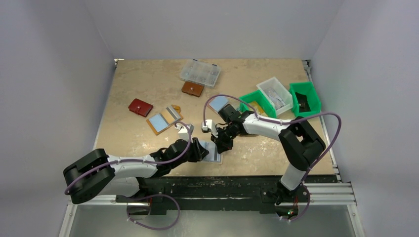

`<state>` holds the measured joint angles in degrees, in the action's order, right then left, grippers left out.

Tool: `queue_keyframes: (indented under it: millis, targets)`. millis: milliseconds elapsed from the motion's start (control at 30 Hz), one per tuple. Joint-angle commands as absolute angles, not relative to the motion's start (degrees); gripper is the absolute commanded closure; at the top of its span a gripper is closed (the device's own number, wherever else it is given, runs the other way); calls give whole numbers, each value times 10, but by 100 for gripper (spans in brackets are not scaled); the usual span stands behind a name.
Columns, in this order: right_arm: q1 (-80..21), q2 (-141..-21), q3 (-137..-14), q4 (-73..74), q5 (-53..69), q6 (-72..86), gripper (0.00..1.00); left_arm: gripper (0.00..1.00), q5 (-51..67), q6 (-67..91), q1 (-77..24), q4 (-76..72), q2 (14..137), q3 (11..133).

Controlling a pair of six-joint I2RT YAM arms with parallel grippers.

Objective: Take the credit cards out of the card holder
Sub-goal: Remove the credit card from the card holder.

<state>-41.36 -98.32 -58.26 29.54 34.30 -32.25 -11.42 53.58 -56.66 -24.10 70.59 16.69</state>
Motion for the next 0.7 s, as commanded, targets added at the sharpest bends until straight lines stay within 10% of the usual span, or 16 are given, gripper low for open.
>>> queue_keyframes:
  millis: [0,667]
  targets:
    - [-419,-988,-601,275,324,-303,100,69,-103,544,-559,-294,712,156]
    - [-421,-1005,-597,227,285,-239,100,65,-63,579,-525,-375,771,118]
